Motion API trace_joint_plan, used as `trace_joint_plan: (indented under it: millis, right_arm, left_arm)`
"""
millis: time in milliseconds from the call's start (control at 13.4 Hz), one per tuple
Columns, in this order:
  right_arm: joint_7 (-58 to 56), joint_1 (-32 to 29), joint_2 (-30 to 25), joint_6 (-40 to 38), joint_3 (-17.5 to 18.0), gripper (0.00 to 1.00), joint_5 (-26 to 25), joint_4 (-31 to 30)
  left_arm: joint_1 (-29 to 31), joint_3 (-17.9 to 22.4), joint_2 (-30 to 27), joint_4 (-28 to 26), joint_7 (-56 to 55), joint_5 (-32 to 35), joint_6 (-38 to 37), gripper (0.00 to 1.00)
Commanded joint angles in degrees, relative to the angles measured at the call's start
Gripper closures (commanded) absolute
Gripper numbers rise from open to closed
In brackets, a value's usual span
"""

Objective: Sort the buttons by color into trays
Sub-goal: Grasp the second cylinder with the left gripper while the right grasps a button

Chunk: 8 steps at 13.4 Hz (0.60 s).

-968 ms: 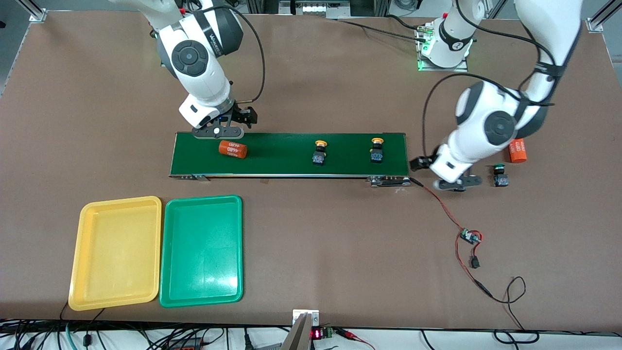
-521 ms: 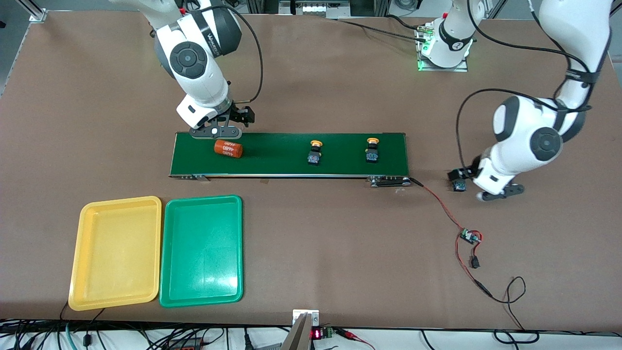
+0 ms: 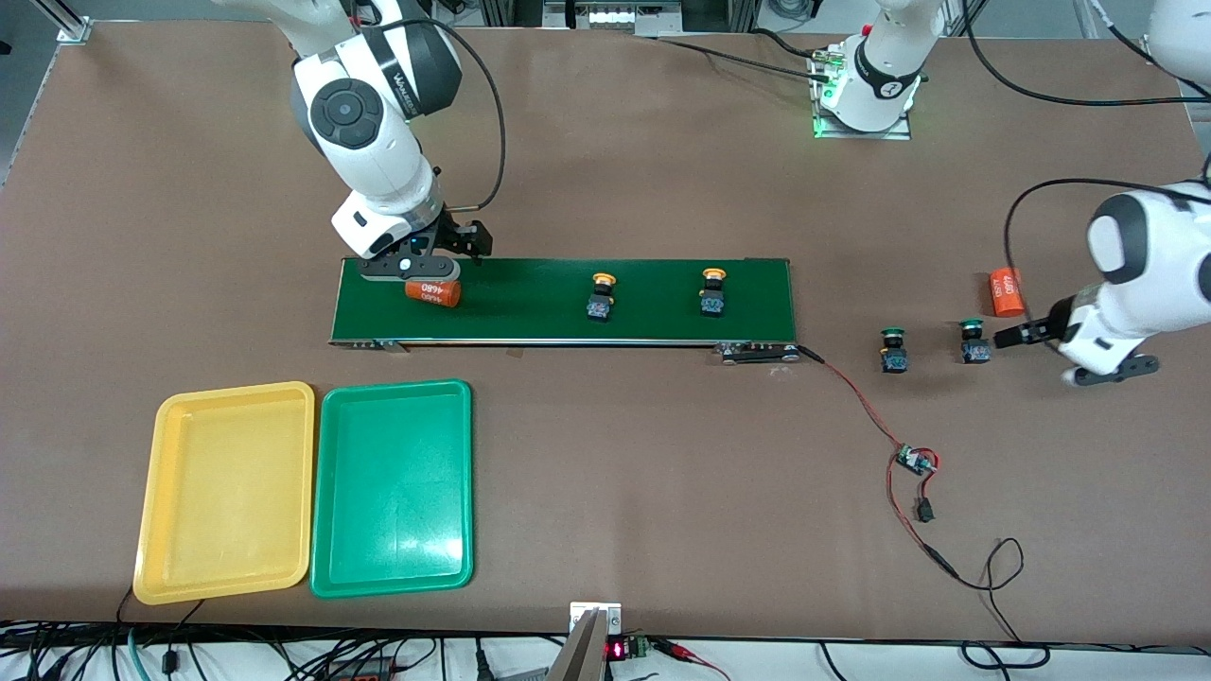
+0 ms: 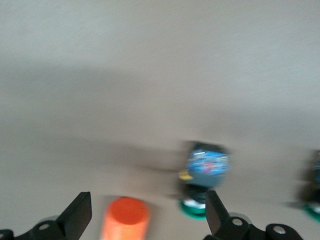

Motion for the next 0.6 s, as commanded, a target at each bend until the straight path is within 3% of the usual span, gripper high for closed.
trace_joint_plan:
  millis: [0,372,521]
  right_arm:
    - [0.8,-0.1,1.1,0.5,0.5,0.00,0.7,1.0]
    - [1.9,0.5,5.0,7.4,0.7,0.00,0.8,1.0]
    - [8.6,2.0,6.4,10.5,0.9,0.00,0.7,1.0]
  left_arm:
    - [4.1,-0.9,0.7,-1.8,3.2,0.9,-0.8,0.00]
    - [6.0,-1.0,0.1,-7.8,4.8,0.9,-1.1,0.00]
    - [6.0,-1.0,0.1,-8.6,4.9,0.9,-1.7,0.00]
